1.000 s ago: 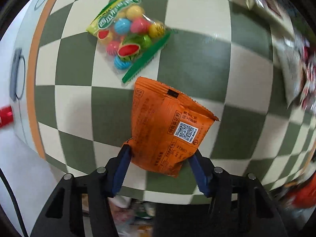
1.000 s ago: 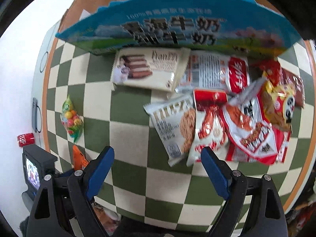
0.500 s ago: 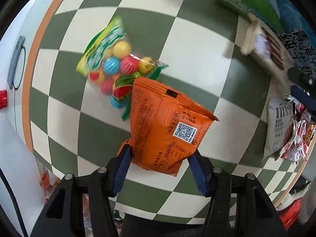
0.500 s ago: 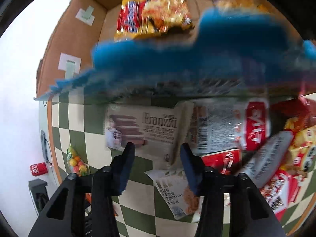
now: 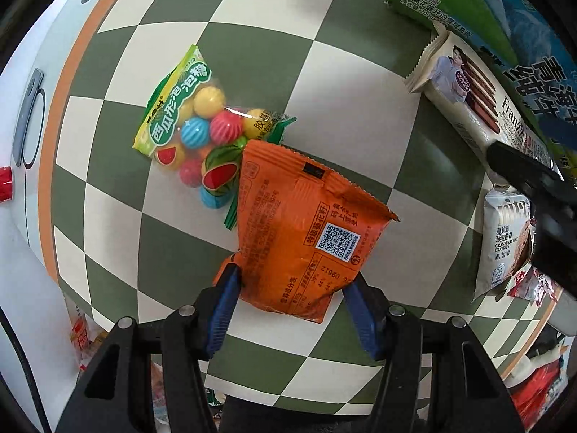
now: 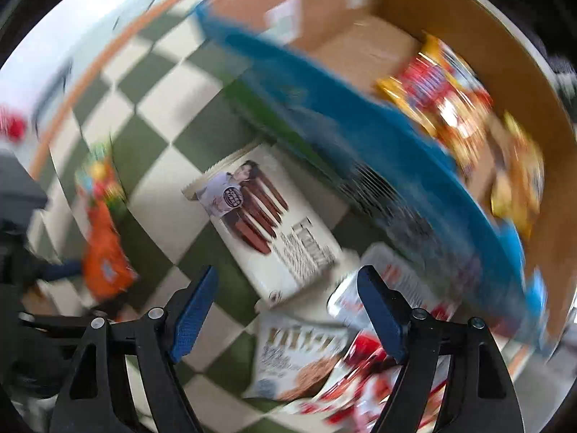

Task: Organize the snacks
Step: 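Grasp the Franzzi cookie pack with the right tool while the left tool holds the orange packet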

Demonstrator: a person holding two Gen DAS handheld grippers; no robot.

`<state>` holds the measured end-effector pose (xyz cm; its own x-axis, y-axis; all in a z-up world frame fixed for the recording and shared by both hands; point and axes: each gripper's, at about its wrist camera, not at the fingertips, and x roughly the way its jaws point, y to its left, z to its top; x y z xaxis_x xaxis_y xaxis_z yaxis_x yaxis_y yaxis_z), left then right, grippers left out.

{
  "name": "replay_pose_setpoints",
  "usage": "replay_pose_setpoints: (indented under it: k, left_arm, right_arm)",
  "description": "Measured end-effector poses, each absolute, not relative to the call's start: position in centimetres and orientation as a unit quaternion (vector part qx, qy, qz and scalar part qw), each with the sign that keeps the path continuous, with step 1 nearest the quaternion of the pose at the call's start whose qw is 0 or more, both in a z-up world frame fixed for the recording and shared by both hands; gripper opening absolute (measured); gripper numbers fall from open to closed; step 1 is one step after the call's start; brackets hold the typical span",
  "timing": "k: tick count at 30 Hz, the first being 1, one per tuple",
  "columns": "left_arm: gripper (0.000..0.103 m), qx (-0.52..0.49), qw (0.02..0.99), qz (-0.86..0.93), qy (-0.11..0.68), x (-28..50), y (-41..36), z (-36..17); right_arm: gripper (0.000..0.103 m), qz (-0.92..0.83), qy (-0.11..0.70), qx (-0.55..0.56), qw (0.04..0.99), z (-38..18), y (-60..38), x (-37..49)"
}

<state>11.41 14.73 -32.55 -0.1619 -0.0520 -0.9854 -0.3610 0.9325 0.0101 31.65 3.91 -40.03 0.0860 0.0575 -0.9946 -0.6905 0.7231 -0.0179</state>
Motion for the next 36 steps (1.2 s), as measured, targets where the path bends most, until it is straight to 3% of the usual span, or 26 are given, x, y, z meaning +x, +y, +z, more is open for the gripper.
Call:
replay_pose_setpoints:
  k: [3, 9, 16, 24, 27, 36]
  left_arm:
    - [0.055, -0.134, 0.633, 0.124, 0.752, 11.7, 14.4, -32.6]
    - [0.055, -0.135, 0.635, 0.126, 0.750, 11.8, 14.0, -32.7]
    - [0.056, -0.137, 0.638, 0.128, 0.747, 11.5, 14.1, -32.7]
    - [0.056, -0.115, 0.641, 0.123, 0.749, 11.3, 13.6, -33.0]
    - [0.053, -0.107, 0.646, 0.122, 0.746, 11.2, 13.1, -32.7]
    - [0.046, -0.120, 0.655, 0.124, 0.736, 10.1, 12.3, -30.9]
  right_arm:
    - [0.082, 0.263, 0.618, -0.299, 0.677, -41.6, 5.6, 32.5]
    - [0.072, 0.255, 0.651, -0.277, 0.659, -43.1, 5.6, 33.8]
    - [0.073, 0.223, 0.758, -0.147, 0.595, -43.6, 3.2, 32.4]
    - [0.076, 0.210, 0.738, -0.160, 0.621, -44.3, 4.1, 33.7]
    - [0.066, 0.206, 0.735, -0.155, 0.627, -44.6, 4.1, 34.2]
    - [0.064, 0.194, 0.738, -0.087, 0.640, -42.5, 0.1, 31.1]
